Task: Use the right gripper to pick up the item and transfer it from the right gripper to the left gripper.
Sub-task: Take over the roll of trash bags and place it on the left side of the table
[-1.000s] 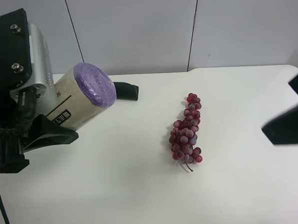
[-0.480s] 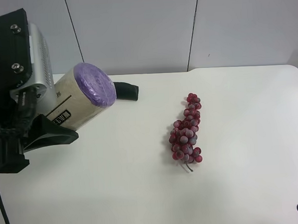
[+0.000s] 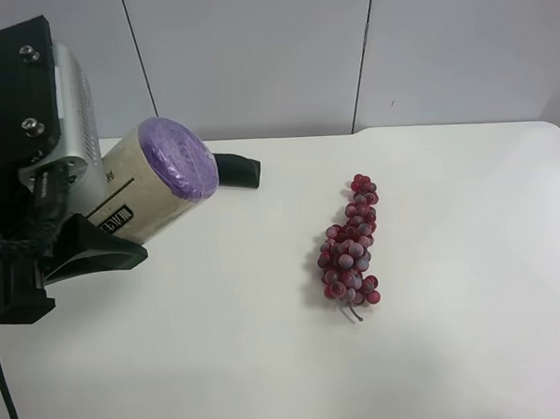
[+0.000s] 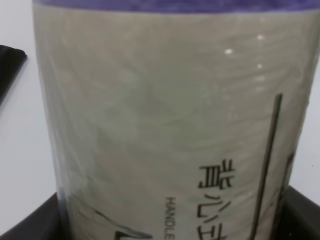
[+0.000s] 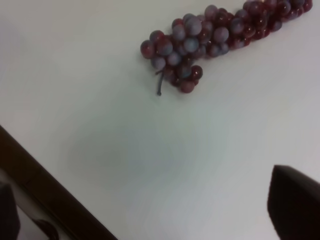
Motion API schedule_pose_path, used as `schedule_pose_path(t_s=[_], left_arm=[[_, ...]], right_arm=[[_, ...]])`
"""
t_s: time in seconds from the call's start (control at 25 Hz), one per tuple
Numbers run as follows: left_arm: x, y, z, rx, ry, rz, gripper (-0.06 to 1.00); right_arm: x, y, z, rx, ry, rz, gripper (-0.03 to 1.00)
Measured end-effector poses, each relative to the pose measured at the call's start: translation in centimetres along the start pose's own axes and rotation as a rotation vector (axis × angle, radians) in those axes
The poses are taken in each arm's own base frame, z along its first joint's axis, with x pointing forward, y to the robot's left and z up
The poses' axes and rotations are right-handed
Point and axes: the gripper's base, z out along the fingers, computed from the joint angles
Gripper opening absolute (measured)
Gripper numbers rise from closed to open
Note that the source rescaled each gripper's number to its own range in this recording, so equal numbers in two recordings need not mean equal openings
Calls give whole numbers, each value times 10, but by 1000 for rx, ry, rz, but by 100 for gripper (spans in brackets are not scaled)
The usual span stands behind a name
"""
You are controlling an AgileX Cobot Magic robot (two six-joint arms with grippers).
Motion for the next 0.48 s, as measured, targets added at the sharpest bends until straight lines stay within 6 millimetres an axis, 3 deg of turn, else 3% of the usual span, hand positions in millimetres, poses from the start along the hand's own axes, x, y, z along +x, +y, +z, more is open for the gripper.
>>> schedule_pose_path(t_s=[0.32,0.48], left_arm=[[0,0,0,0,0,0,0],[0,0,0,0,0,0,0]], right_arm=[[0,0,0,17,-1,15,99],[1,-3,-2,125,-27,96,99]])
